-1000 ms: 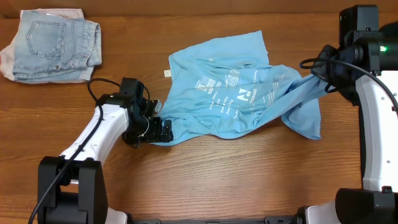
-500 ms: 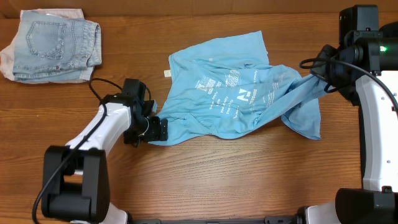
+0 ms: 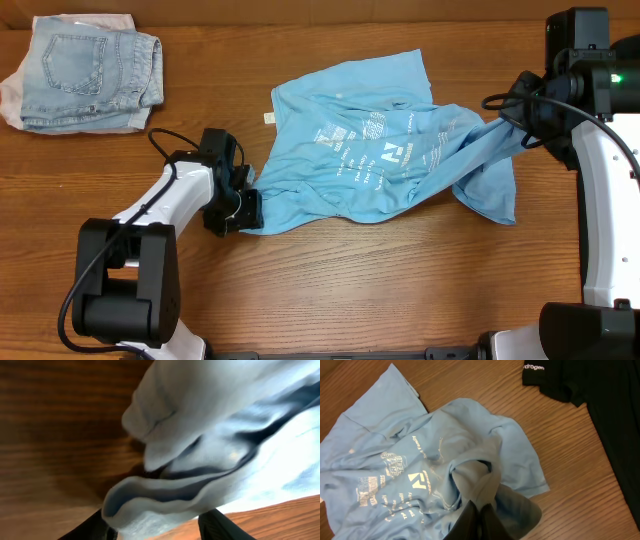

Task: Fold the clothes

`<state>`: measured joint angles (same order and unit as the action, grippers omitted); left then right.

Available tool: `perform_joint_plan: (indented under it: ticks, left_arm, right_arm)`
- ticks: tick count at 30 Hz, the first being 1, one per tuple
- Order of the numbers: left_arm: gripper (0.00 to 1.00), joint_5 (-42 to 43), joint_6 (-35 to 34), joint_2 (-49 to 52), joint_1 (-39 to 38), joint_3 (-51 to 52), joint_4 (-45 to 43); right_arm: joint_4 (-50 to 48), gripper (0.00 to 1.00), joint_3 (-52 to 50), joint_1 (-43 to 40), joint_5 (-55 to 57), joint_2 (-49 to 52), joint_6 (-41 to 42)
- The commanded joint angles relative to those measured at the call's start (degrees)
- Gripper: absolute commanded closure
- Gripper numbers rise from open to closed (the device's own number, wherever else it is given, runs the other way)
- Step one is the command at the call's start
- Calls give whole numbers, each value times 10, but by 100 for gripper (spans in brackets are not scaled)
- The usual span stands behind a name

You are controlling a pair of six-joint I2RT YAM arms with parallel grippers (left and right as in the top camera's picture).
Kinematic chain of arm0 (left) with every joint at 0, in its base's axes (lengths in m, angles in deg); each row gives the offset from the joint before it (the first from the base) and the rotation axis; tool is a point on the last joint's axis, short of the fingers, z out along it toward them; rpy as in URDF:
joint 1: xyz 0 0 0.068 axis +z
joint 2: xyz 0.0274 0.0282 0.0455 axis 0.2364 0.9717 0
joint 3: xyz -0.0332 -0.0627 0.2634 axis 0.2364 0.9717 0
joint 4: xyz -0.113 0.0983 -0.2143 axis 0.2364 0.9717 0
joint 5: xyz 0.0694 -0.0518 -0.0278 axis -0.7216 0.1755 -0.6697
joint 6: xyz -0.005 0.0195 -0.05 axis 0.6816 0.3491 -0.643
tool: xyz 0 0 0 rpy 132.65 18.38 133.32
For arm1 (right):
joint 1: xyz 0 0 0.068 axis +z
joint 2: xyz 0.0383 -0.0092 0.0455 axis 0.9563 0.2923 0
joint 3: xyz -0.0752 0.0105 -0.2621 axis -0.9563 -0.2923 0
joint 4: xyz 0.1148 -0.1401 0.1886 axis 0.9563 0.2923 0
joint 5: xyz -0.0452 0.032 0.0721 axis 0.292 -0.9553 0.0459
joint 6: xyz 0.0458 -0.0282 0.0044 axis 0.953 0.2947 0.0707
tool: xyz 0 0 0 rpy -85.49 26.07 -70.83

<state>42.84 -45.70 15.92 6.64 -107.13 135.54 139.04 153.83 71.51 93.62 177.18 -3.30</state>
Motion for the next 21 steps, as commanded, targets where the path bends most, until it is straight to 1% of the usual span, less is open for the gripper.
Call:
perform_joint_plan:
  ticks: [1, 4, 8, 11, 16, 19, 21]
  left_arm:
    - [47, -45, -4, 3, -1, -22, 19]
    - [47, -67, -4, -9, -1, -34, 33]
    - [47, -72, -4, -23, -1, -43, 39]
    - [42, -70, -4, -21, -1, -42, 39]
    - [39, -52, 0, -21, -1, -33, 21]
    - [39, -24, 0, -21, -1, -21, 3]
    - [42, -11, 0, -21, -1, -20, -2]
  right_arm:
    - [-4, 96, 7, -2, 0, -3, 3]
    - [-4, 96, 7, -2, 0, -3, 3]
    - [-4, 96, 7, -2, 0, -3, 3]
    - [-3, 96, 7, -2, 0, -3, 3]
    - [-3, 96, 7, -2, 0, -3, 3]
    - [-2, 96, 7, -2, 0, -3, 3]
    - [-1, 96, 7, -2, 0, -3, 3]
